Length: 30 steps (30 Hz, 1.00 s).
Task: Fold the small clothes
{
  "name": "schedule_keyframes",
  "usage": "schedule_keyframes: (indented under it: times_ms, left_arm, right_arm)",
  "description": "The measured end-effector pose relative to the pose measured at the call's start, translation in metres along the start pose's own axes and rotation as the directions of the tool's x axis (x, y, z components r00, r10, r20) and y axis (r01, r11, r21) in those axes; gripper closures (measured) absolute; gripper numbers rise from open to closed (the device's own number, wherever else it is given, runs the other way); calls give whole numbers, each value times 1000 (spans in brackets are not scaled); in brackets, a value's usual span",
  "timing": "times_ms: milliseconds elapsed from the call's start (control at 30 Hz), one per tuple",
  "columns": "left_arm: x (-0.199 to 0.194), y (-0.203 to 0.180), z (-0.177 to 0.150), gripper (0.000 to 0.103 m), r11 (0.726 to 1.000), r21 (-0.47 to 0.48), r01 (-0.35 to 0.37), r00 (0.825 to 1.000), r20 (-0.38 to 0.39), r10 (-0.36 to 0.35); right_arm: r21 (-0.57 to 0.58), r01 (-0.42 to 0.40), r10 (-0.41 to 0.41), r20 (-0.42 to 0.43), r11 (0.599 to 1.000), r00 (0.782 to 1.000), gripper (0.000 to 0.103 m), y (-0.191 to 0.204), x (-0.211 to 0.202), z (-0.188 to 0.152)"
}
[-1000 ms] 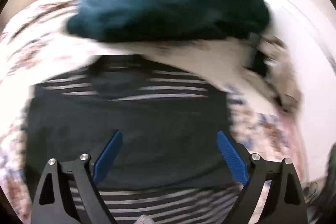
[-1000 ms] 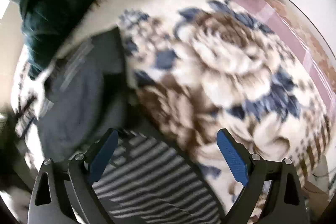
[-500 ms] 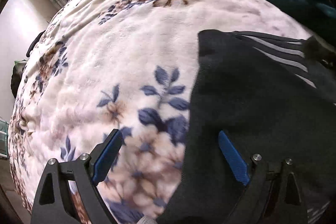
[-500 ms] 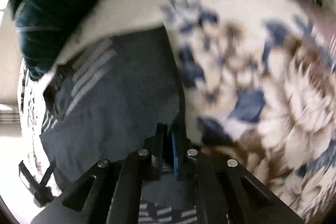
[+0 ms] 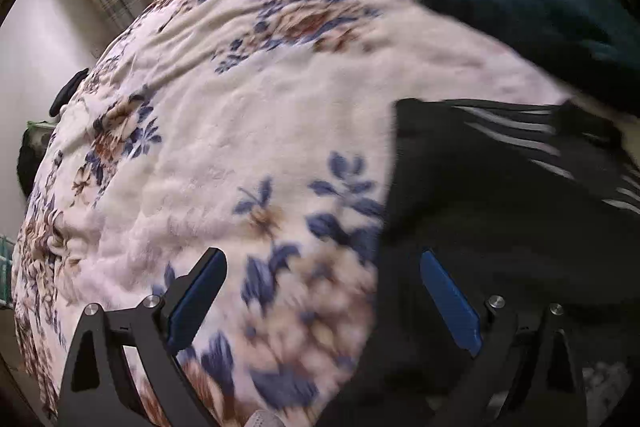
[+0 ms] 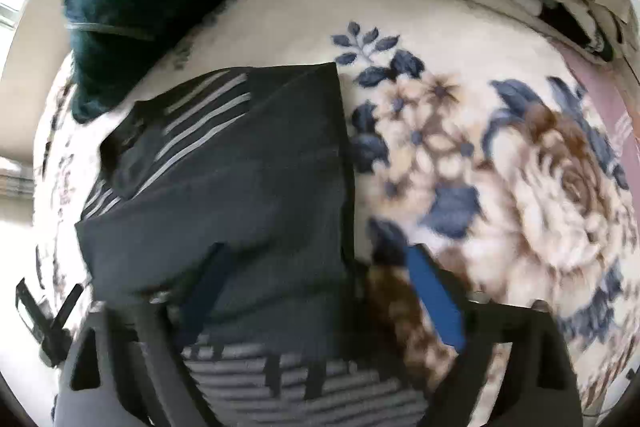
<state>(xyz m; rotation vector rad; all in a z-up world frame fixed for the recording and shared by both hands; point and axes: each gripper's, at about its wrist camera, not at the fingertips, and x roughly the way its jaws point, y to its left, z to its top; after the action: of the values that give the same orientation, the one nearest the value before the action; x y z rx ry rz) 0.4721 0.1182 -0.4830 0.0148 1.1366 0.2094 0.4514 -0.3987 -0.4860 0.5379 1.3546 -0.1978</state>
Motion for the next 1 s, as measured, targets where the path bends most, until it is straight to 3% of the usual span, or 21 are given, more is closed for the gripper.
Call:
schedule_keyframes:
  times_ms: [167,267,400,567,667,800,900,1000]
  left_arm:
    - [-60,-43,-38,3,992,36,125,992,-1,-125]
    - [-90,-93,-76,3,983,75,165,986,-47,-162]
    - [-112,-147,-123,3,975,58,214,970,-130,-205]
    - [-135,-223,-185,3,981,19,194,954,-235,-184]
    - [-141,-262,-219,3,985,-17,174,940,-295,-171]
    - [-146,-305,-262,3,980,-64,189,907,-370,-199]
    - [-149,-340,-292,3,982,-20,188,896,-406,-180]
    - [-142,-370,-319,3,983,64,174,892,-432,-130]
  right_arm:
    - [-18,18,-19,-32,1000,999,10,-14,-47,-39]
    - [-32,8,-10,-49,999,999,10,-30,-68,-49]
    - [-57,-33,27,-95,998,995,10,-54,-86,-55]
    - [-125,-144,120,-181,982,976,10,-80,-83,-31]
    - [-191,-165,120,-226,968,967,10,-89,-78,-14]
    - [-293,-181,103,-264,939,959,10,-96,-68,13]
    - [-326,-206,108,-294,923,950,10,-99,-50,36]
    - [-311,-278,168,-337,909,926,10,-94,-24,57]
